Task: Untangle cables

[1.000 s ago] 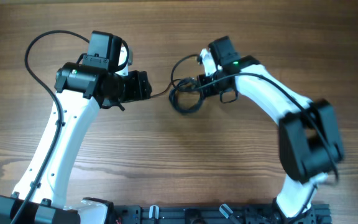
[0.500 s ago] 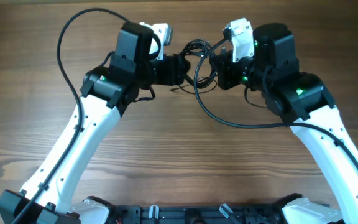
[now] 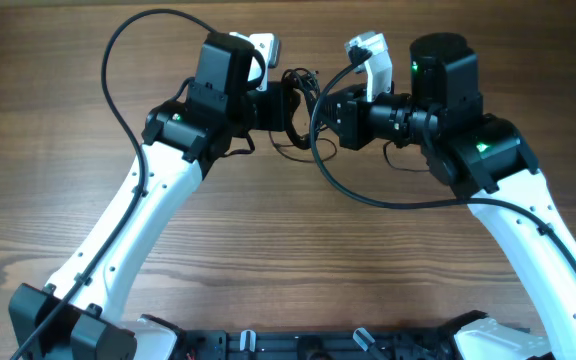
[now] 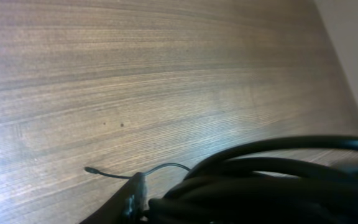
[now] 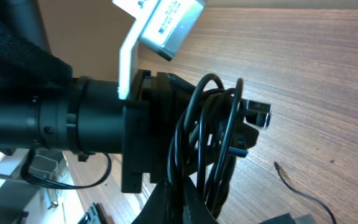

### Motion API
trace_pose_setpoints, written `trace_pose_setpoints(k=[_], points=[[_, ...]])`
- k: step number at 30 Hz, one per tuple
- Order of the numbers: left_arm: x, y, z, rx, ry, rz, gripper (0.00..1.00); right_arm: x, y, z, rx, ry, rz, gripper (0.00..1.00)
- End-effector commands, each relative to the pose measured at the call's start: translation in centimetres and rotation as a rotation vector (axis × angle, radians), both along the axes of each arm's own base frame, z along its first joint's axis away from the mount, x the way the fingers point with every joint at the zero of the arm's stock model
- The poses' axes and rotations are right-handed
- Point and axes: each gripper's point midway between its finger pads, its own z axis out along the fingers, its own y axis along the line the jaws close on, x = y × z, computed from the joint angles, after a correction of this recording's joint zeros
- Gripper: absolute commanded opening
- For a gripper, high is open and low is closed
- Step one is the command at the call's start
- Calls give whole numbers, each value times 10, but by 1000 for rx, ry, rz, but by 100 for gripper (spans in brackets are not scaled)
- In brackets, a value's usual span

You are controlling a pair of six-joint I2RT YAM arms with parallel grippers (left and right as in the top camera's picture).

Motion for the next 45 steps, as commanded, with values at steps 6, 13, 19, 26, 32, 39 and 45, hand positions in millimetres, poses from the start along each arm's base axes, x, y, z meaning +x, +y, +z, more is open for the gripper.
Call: trace_pose_setpoints(k=[6, 13, 19, 26, 32, 39, 45], points=[[-17, 8, -2, 37, 53, 0, 4, 30, -54, -26, -181, 50, -352, 4], [-79, 49, 41, 132, -2, -18, 4, 45, -177, -61, -362, 218, -880, 4], [-99, 60, 100, 55, -197, 3, 4, 40, -146, -61, -339, 193, -642, 4], [-65, 64, 54, 187, -99, 58, 4, 17, -81, -37, -275, -70, -82, 21], [-33, 36, -15, 213, 71, -4, 4, 11, -57, -46, -292, -80, 1, 52], [-50, 17, 5, 94, 65, -96, 4, 28, -14, -97, -312, -8, 95, 50], [-60, 12, 6, 64, 99, -132, 11, 54, -40, -117, -395, 95, -159, 4]])
